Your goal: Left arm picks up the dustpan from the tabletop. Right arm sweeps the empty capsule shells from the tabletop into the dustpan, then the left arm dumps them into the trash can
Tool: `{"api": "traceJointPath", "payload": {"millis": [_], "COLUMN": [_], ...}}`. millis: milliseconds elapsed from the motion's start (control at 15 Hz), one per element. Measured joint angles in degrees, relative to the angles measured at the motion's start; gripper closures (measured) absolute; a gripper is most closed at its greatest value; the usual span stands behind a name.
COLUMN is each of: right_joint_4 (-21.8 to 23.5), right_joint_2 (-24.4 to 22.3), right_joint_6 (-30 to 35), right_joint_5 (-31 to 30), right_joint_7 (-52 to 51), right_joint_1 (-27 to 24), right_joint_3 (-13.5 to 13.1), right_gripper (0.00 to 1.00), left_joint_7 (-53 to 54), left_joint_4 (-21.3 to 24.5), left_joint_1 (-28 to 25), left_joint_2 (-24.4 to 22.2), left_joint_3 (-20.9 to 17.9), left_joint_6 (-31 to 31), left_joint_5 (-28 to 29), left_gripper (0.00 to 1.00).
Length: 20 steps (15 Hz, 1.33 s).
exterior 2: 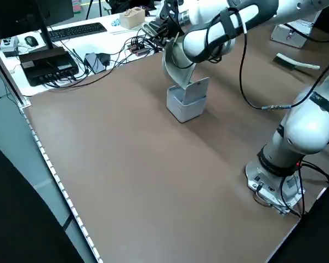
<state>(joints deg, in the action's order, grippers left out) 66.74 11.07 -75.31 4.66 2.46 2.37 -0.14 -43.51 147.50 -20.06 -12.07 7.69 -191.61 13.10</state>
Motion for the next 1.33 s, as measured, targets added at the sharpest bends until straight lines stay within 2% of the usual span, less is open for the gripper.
{"api": "traceJointPath", "payload": {"millis": [200, 533, 867, 1133, 1333], "right_joint_4": [0.73, 3.97, 4.77, 5.10, 5.12], "right_joint_2": [-0.22, -3.17, -3.59, -3.59, -3.59], "right_joint_6": [-0.71, 0.43, 2.63, 2.64, 2.44], "right_joint_5": [-0.15, -1.28, -4.24, -4.43, -5.39], "right_joint_7": [-1.24, -1.33, -0.72, 14.09, 16.43], "right_joint_1": [-0.02, -0.19, -1.24, -2.69, -2.10], "right_joint_3": [-1.61, -4.23, -4.94, -4.96, -4.41], "right_gripper": [0.02, 0.02, 0.02, 0.02, 0.02], "left_joint_7": [0.01, 0.06, 0.22, 1.03, 1.42], "left_joint_4": [0.18, 1.29, 3.93, 6.04, 6.44], "left_joint_1": [-2.73, -3.23, -3.86, -4.34, -4.43], "left_joint_2": [-0.16, -0.19, -0.20, -0.97, -1.43], "left_joint_3": [3.03, 3.06, 3.12, 3.13, 3.15], "left_joint_6": [-1.17, -4.65, -10.13, -11.89, -11.89], "left_joint_5": [0.02, 0.02, 0.04, 0.04, 0.04], "left_gripper": [0.67, 0.67, 0.67, 0.67, 0.67]}}
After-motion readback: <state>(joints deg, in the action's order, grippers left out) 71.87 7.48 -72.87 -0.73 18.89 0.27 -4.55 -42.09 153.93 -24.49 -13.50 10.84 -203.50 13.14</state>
